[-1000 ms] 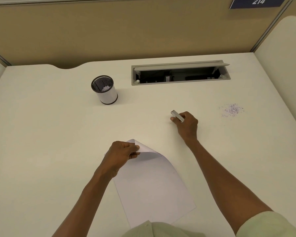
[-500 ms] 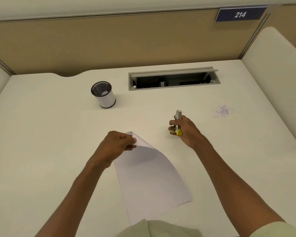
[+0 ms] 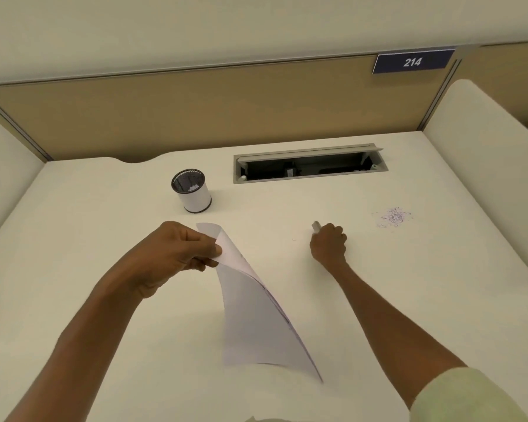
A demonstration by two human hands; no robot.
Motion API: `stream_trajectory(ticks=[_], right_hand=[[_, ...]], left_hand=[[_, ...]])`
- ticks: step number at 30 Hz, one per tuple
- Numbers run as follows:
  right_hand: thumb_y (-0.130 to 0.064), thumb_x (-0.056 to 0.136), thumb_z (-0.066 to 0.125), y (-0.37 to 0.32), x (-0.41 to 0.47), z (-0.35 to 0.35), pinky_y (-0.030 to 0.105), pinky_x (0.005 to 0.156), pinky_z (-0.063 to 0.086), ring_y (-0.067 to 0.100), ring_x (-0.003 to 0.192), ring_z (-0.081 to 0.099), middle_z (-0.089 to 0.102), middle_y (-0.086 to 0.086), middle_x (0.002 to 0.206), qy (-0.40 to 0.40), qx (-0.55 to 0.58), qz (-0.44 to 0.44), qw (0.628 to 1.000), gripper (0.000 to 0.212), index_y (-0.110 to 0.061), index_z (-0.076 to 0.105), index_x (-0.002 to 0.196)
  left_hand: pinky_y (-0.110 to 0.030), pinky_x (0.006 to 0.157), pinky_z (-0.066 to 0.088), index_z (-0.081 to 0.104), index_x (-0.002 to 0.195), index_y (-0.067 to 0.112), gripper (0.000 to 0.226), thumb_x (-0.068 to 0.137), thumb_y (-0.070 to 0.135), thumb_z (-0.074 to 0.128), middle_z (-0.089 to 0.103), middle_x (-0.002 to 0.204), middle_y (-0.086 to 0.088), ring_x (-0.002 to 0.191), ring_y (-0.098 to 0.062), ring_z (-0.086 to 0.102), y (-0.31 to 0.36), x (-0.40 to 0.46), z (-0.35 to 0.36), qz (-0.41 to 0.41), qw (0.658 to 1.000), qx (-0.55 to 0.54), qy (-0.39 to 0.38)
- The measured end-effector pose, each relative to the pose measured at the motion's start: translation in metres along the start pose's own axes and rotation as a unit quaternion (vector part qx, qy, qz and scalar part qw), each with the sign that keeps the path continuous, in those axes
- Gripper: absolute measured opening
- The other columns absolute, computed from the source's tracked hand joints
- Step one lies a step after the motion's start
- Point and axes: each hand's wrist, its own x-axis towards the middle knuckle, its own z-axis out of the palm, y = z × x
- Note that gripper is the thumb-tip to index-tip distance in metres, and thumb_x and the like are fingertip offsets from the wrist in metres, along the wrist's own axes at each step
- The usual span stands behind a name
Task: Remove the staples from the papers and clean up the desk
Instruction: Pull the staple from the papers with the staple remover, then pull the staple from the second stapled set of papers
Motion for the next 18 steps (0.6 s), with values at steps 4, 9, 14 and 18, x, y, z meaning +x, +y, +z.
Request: stream_trajectory(ticks=[4, 9, 14, 18], right_hand=[[-0.025, 0.098, 0.055, -0.005, -0.005, 0.018, 0.041, 0.072, 0.046, 0.034, 0.096, 0.055, 0.056, 0.017, 0.102, 0.099, -0.026, -0.010, 0.995, 0.024, -0.002, 0.055, 0.101], [-0.031, 0.091, 0.063, -0.012, -0.001, 0.022, 0.041, 0.080, 0.041, 0.034, 0.102, 0.051, 0.054, 0.016, 0.106, 0.097, 0.002, 0.021, 0.995, 0.033, -0.002, 0.054, 0.104], [-0.039, 0.093, 0.057, -0.015, -0.001, 0.008, 0.042, 0.085, 0.042, 0.036, 0.104, 0.051, 0.057, 0.018, 0.109, 0.135, 0.065, 0.040, 0.988, 0.043, 0.000, 0.058, 0.110], [-0.050, 0.090, 0.061, -0.018, -0.025, -0.027, 0.034, 0.085, 0.049, 0.022, 0.097, 0.062, 0.069, 0.006, 0.102, -0.020, 0.415, -0.064, 0.907, 0.038, -0.013, 0.070, 0.098]], left_hand=[[-0.026, 0.066, 0.049, 0.080, 0.072, 0.005, 0.040, 0.049, 0.038, 0.078, 0.073, 0.075, -0.007, 0.065, -0.012, 0.064, 0.003, -0.007, 0.005, 0.006, 1.000, -0.001, -0.029], [-0.032, 0.071, 0.048, 0.078, 0.073, 0.002, 0.044, 0.051, 0.040, 0.077, 0.070, 0.079, -0.015, 0.067, -0.015, 0.060, 0.006, -0.011, 0.003, 0.020, 0.999, 0.015, -0.040], [-0.023, 0.063, 0.049, 0.077, 0.076, -0.002, 0.048, 0.052, 0.040, 0.076, 0.069, 0.078, -0.016, 0.064, -0.013, 0.059, 0.017, -0.019, -0.005, 0.056, 0.996, 0.037, -0.053], [-0.023, 0.061, 0.047, 0.075, 0.069, -0.001, 0.039, 0.058, 0.037, 0.075, 0.063, 0.070, -0.015, 0.064, -0.015, 0.055, 0.034, -0.028, -0.013, 0.098, 0.989, 0.063, -0.087]])
